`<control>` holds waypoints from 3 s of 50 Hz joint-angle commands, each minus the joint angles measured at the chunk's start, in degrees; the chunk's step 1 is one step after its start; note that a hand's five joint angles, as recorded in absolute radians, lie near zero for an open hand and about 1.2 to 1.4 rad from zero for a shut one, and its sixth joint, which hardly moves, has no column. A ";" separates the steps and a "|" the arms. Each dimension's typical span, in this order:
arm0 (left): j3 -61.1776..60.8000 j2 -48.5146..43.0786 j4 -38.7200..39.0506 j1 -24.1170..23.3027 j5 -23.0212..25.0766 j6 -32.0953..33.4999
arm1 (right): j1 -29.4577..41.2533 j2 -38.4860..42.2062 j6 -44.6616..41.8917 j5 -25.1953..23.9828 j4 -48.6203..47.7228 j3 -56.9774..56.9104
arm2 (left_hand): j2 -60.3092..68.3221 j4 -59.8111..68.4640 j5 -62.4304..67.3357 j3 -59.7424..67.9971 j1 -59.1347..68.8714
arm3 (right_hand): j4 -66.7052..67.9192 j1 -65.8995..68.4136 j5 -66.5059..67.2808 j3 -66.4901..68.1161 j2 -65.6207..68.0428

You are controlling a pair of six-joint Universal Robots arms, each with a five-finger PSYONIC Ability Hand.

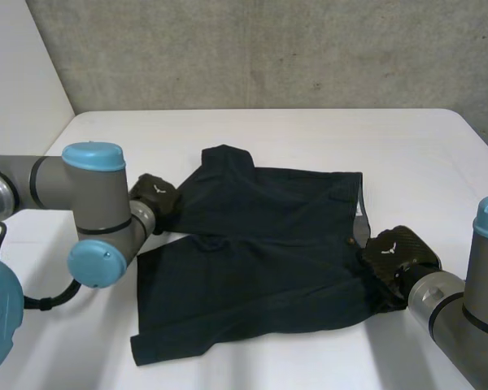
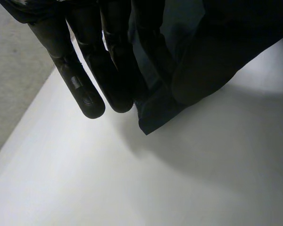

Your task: Fold the shorts.

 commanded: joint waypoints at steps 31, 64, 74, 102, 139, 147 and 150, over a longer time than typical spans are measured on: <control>-28.20 33.85 -9.06 -2.69 1.17 -23.08 | 0.24 1.76 8.17 0.01 -3.38 -2.16 | -44.43 -44.81 -41.97 -43.96 -39.86 | 11.72 25.25 13.16 11.30 12.83; -26.91 32.28 -4.33 -6.30 0.56 -23.53 | 0.42 2.11 8.35 0.18 -4.52 -6.10 | 11.56 11.19 14.03 12.04 16.14 | 11.72 25.25 13.16 11.30 12.83; -0.20 13.76 -2.31 -6.04 -0.32 -13.69 | 0.68 9.57 9.23 1.59 -14.10 -18.84 | 11.56 11.19 14.03 12.04 16.14 | 11.72 25.25 13.16 11.30 12.83; 33.32 -24.94 26.17 -3.84 -0.76 -0.50 | 0.68 45.01 1.57 4.93 -21.49 -56.21 | -31.13 -31.51 -28.67 -30.66 -26.56 | -58.28 -44.75 -56.84 -58.70 -57.17; -13.62 13.91 10.00 1.00 5.66 -18.87 | -5.12 23.64 28.04 -10.37 -5.22 -24.66 | -57.21 -57.59 -54.75 -56.74 -52.64 | -35.66 -22.12 -34.22 -36.08 -34.55; -15.90 15.05 10.00 1.08 5.75 -18.95 | -5.21 26.63 21.89 -5.10 -12.69 -23.78 | -57.55 -57.93 -55.09 -57.07 -52.98 | -25.76 -12.23 -24.32 -26.18 -24.66; -16.43 15.75 10.00 1.08 5.75 -19.04 | -5.38 26.89 19.87 -3.51 -15.94 -22.81 | -57.72 -58.09 -55.25 -57.24 -53.14 | -11.83 1.70 -10.39 -12.25 -10.72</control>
